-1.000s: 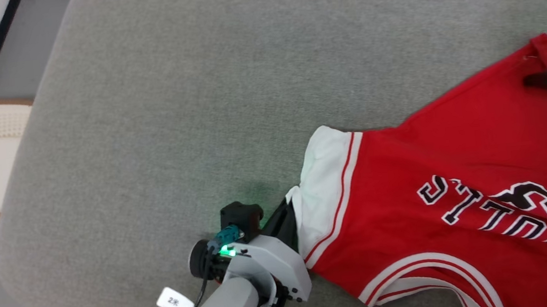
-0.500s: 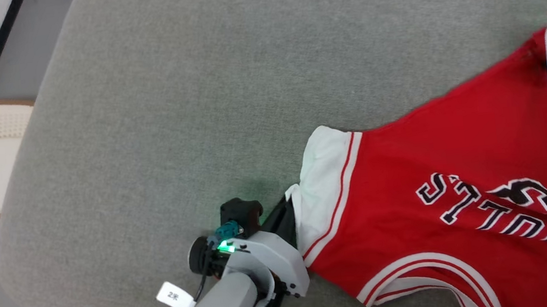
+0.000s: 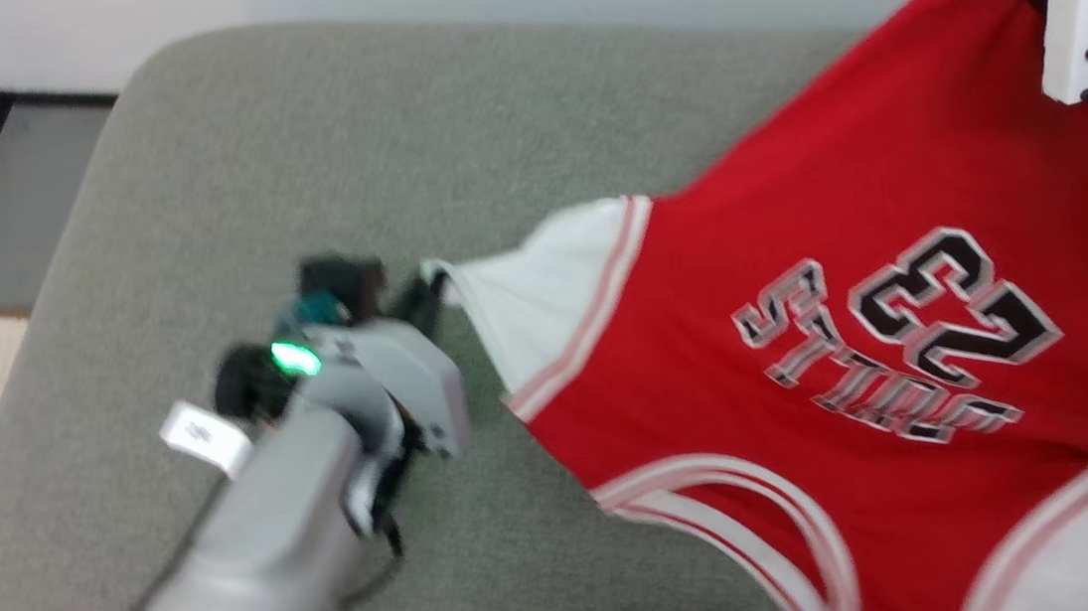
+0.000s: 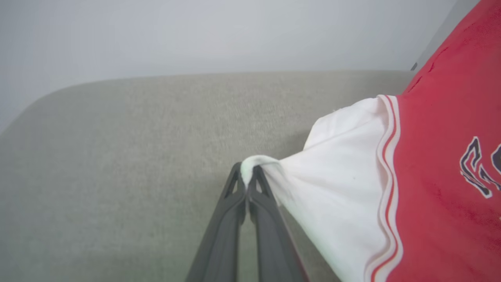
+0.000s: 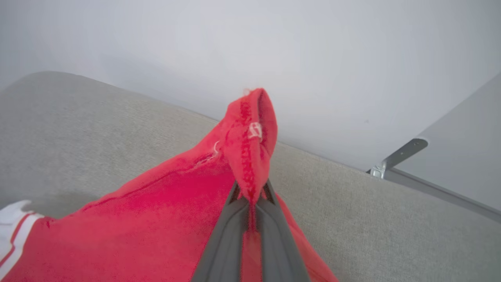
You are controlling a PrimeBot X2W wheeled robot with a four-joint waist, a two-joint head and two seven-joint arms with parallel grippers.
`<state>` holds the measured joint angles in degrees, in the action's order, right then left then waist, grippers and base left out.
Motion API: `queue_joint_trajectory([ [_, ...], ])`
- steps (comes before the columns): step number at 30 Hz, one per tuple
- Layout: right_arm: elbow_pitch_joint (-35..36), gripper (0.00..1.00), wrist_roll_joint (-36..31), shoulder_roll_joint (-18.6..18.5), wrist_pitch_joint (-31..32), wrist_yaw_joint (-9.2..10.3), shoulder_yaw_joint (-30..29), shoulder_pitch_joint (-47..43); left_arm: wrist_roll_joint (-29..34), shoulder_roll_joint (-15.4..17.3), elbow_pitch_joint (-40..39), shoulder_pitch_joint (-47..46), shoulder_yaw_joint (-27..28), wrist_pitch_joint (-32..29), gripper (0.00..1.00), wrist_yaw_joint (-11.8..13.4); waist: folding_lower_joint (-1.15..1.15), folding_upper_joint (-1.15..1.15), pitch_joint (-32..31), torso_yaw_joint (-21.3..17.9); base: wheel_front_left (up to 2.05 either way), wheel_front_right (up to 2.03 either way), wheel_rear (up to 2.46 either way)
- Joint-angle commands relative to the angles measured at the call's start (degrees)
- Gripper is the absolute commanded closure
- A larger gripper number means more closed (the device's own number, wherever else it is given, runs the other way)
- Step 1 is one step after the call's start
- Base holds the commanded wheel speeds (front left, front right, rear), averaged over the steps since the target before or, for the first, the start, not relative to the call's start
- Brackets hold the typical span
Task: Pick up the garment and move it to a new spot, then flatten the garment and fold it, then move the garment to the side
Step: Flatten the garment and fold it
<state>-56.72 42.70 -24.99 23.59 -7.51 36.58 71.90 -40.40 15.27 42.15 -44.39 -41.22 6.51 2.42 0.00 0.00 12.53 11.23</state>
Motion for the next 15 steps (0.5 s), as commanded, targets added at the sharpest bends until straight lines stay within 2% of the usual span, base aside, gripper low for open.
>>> queue_joint_trajectory([
  [1, 0.49, 1.0, 0.43, -0.1, -0.85, 0.05, 0.5, -0.4, -0.12, 0.91, 0.04, -1.12, 0.26, -0.56, 1.0, -0.29, 0.0, 0.0, -3.66, -3.27, 0.0, 0.0, 0.0],
  [5, 1.59, 1.0, 1.1, -0.65, -5.44, 0.05, 1.85, 1.4, 0.7, 3.71, 0.28, -7.93, 0.17, -5.6, 1.0, -1.92, 0.0, 0.0, -5.71, -5.62, 0.0, 0.0, 0.0],
  [9, 0.45, 1.0, 0.55, 0.37, -10.64, 0.04, 1.61, 3.79, 0.82, 5.88, 1.61, -15.08, 0.43, -10.06, 1.0, -3.44, 0.0, 0.0, -7.08, -8.15, 0.0, 0.0, 0.0],
  [15, -2.32, 1.0, -1.44, 2.57, -17.21, 0.05, 1.36, 8.28, 1.73, 7.18, 6.04, -25.51, 0.79, -14.8, 1.0, -4.01, 0.0, 0.0, -8.4, -11.63, 0.0, 0.0, 0.0],
])
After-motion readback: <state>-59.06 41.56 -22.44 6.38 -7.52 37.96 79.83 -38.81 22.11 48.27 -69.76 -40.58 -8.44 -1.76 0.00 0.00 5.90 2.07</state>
